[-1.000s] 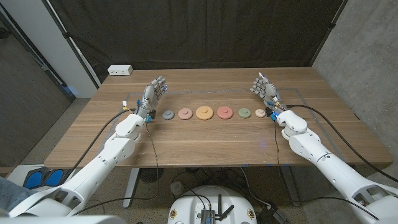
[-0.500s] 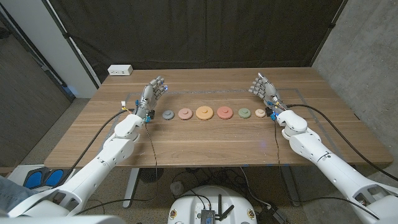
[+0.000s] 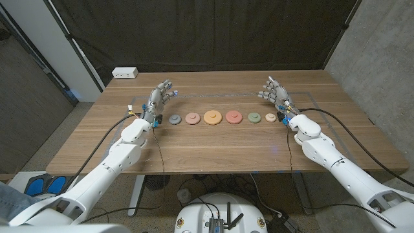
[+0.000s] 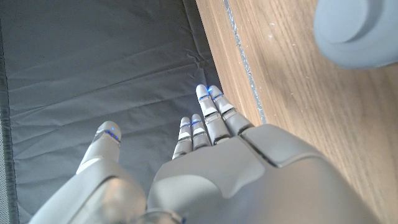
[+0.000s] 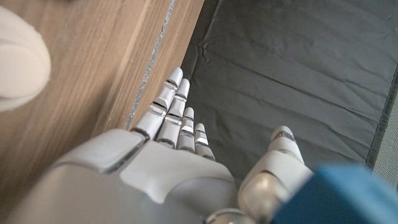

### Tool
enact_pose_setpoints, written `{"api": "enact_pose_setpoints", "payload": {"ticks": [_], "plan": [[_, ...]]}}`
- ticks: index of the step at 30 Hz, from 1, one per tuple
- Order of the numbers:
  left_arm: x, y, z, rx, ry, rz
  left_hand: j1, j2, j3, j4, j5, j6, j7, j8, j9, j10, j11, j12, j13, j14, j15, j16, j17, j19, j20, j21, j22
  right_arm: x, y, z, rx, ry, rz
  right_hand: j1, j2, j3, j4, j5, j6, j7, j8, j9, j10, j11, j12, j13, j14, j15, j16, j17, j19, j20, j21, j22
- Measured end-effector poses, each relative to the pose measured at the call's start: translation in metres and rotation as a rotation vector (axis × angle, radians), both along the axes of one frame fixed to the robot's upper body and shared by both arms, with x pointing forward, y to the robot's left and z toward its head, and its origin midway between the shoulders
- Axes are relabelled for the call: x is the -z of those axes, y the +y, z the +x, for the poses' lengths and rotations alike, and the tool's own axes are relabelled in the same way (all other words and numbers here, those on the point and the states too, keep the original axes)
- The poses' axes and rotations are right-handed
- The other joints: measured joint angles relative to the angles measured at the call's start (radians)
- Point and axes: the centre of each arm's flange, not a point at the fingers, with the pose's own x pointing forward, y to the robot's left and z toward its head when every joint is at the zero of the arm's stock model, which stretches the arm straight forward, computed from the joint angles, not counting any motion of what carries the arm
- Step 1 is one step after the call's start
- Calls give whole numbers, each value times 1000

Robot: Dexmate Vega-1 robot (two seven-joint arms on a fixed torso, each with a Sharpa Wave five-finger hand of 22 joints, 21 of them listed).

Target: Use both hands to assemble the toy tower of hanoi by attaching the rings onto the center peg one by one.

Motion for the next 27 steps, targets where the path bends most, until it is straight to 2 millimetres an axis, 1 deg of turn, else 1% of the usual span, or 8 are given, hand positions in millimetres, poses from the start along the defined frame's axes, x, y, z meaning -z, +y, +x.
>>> {"api": "enact_pose_setpoints", "payload": {"ticks": [3, 5, 10, 13, 18, 22, 24, 27], "plan": [[0, -2, -1, -2, 0, 1, -5, 5, 0, 0, 0, 3, 3, 0, 0, 0, 0, 0, 0, 37, -6, 17, 8, 12, 10, 11, 5, 0, -1, 0, 0, -2, 3, 0, 0, 0, 0, 0, 4, -4, 0, 3, 5, 0, 0, 0, 26, 4, 12, 6, 15, 6, 3, 0], [0, -3, -2, -4, 2, 3, -5, 5, 0, 0, 0, 3, 3, 0, 0, 5, 5, 0, 0, 63, -7, 28, 14, 26, 9, 21, 11, 0, -1, 0, -1, -3, 5, -5, 5, 0, 0, 0, 6, -5, 8, 5, 13, 2, 8, 0, 42, 2, 16, 9, 25, 3, 10, 0], [2, -5, -3, -9, 10, 4, -4, 14, -4, 4, 0, 5, 12, 0, 0, 8, 8, 0, 0, 128, -15, 63, 32, 52, 14, 41, 25, 0, 1, 0, -5, -6, 10, -5, 5, -3, 3, 0, 6, -5, 8, 5, 21, 4, 15, 3, 89, -11, 40, 21, 53, 10, 18, 5], [1, -5, -5, -13, 15, 13, -4, 14, -4, 4, 0, 5, 12, 0, 0, 13, 13, 0, 0, 143, -17, 73, 39, 56, 18, 47, 30, 0, 1, 0, -5, -7, 12, -5, 5, -4, 4, 0, 11, -11, 8, 5, 29, 4, 17, 7, 115, -16, 55, 30, 71, 7, 31, 6], [-1, -5, -8, -18, 21, 32, 1, 20, -7, 1, 0, 10, 17, 0, 0, 25, 14, 0, 5, 152, -18, 81, 47, 68, 14, 56, 37, 0, 2, 1, -1, -7, 19, -5, 5, -8, 0, 0, 35, -18, 20, 5, 59, 13, 36, 12, 185, -18, 89, 53, 135, 2, 58, 12], [-2, -4, -11, -24, 23, 41, 7, 25, -9, 0, 0, 16, 22, 0, 0, 28, 18, 0, 5, 180, -21, 104, 60, 95, 12, 72, 46, 2, 4, 1, 3, -4, 26, -5, 5, -11, -3, 0, 41, -19, 21, 5, 72, 11, 37, 12, 207, -22, 98, 61, 146, 6, 62, 14], [-2, -4, -12, -27, 23, 41, 14, 33, -13, -5, 0, 20, 26, 0, 0, 37, 26, 0, 5, 206, -22, 121, 69, 105, 16, 82, 53, 2, 5, 1, 3, -4, 28, -5, 5, -11, -3, 0, 41, -19, 21, 5, 74, 8, 40, 12, 221, -29, 106, 65, 150, 3, 66, 14], [-1, -4, -13, -32, 24, 36, 14, 33, -20, -11, 0, 41, 48, 5, 0, 68, 57, 7, 5, 249, -30, 163, 91, 141, 16, 109, 73, 3, 6, 1, 4, -5, 30, -5, 5, -16, 1, 1, 53, -23, 24, 5, 81, 8, 43, 12, 245, -41, 118, 74, 173, -5, 78, 17]]}}
